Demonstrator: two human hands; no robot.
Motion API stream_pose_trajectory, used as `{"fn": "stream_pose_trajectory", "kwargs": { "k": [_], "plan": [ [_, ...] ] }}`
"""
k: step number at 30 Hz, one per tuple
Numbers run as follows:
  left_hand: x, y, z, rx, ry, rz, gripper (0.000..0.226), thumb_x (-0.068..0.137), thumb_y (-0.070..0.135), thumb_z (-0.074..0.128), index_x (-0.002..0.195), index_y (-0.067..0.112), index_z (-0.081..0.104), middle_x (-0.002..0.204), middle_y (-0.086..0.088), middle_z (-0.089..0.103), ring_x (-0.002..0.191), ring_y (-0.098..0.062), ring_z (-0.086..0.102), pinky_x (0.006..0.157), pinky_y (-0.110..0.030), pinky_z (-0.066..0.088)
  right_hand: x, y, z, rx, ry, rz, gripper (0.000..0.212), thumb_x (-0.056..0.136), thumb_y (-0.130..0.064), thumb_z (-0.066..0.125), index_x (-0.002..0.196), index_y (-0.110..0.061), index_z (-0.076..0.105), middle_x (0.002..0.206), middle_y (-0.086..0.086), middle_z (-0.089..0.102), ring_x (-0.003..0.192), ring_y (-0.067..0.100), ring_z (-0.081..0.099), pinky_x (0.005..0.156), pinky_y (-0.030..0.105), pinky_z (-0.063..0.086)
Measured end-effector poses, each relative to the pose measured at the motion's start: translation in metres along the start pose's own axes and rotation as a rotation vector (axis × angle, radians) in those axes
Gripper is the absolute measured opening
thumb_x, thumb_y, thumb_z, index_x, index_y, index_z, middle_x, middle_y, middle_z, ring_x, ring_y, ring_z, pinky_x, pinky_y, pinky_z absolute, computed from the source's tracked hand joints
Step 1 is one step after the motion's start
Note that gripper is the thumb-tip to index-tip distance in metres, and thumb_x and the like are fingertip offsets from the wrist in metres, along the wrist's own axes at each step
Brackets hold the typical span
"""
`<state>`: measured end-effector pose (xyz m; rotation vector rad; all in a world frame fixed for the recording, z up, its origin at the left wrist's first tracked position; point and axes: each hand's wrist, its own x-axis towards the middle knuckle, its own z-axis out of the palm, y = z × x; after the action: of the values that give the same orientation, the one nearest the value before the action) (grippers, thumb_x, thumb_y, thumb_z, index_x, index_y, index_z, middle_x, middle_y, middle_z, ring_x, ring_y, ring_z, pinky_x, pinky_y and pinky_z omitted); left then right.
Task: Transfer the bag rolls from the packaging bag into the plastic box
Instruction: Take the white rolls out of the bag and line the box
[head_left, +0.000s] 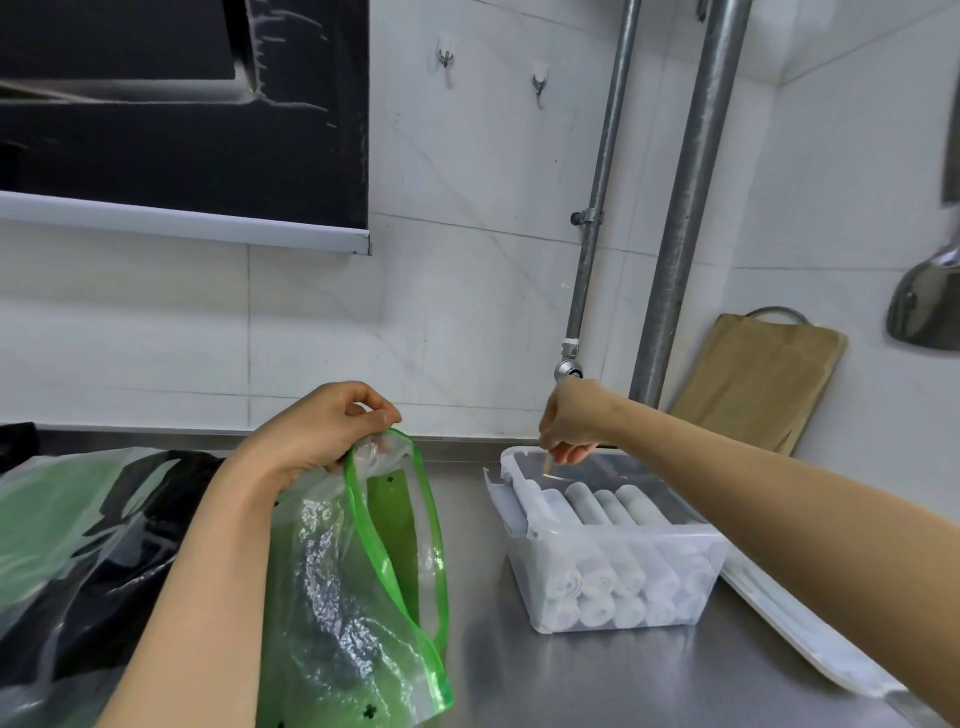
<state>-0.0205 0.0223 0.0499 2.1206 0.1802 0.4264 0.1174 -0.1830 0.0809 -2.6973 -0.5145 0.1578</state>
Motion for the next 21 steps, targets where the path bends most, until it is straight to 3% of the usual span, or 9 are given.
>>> {"fn": "stream_pose_trajectory", "kwargs": {
  "k": [3,9,12,17,19,21],
  "plan": [
    [-0.001,-0.001,-0.003,-0.023,0.014,0.009,0.018,0.093,0.023,0.053,0.102,0.01,0.063,0.077,0.0,0.066,0.033,0.0,0.036,0.035,-0.012,0.029,-0.005,-0.018,0.008,0.02,-0.018,-0.066,0.023,0.088,-0.002,0.057,0.106,0.011,0.064,0.094,0.02,0.072,0.088,0.03,0.071,0.084,0.035,0.057],
    [-0.004,0.003,-0.003,-0.038,0.005,0.024,0.018,0.093,0.023,0.053,0.103,0.01,0.062,0.075,0.002,0.067,0.038,-0.005,0.037,0.035,-0.013,0.03,-0.016,-0.048,0.035,0.008,-0.123,-0.152,0.01,0.087,-0.003,0.057,0.092,0.001,0.065,0.067,0.006,0.065,0.06,0.017,0.061,0.066,0.02,0.055],
    [-0.005,0.002,-0.004,-0.042,0.009,0.029,0.019,0.093,0.022,0.053,0.104,0.009,0.062,0.073,0.004,0.066,0.042,-0.007,0.036,0.035,-0.013,0.031,-0.02,-0.059,0.057,0.059,-0.184,-0.177,0.007,0.086,-0.001,0.06,0.089,0.004,0.063,0.067,0.01,0.063,0.066,0.022,0.063,0.075,0.031,0.058],
    [-0.005,0.002,-0.005,-0.05,0.013,0.036,0.019,0.093,0.022,0.053,0.105,0.009,0.062,0.076,0.002,0.066,0.047,-0.009,0.037,0.036,-0.013,0.031,-0.021,-0.071,0.088,0.041,-0.268,-0.194,0.007,0.087,-0.001,0.06,0.089,0.006,0.063,0.063,0.008,0.06,0.059,0.016,0.058,0.08,0.036,0.058],
    [-0.005,0.002,-0.005,-0.053,0.013,0.039,0.019,0.093,0.022,0.053,0.104,0.01,0.062,0.078,0.001,0.066,0.047,-0.009,0.038,0.037,-0.014,0.031,-0.021,-0.075,0.098,0.022,-0.282,-0.2,0.018,0.089,-0.002,0.057,0.098,0.012,0.064,0.067,0.01,0.063,0.056,0.013,0.057,0.077,0.035,0.058],
    [-0.004,0.001,-0.005,-0.051,0.016,0.041,0.019,0.093,0.023,0.054,0.104,0.01,0.062,0.082,-0.002,0.067,0.048,-0.009,0.039,0.039,-0.014,0.032,-0.023,-0.079,0.107,0.016,-0.306,-0.208,0.024,0.09,-0.002,0.055,0.106,0.014,0.062,0.089,0.021,0.071,0.055,0.013,0.058,0.067,0.029,0.057]
  ]
}}
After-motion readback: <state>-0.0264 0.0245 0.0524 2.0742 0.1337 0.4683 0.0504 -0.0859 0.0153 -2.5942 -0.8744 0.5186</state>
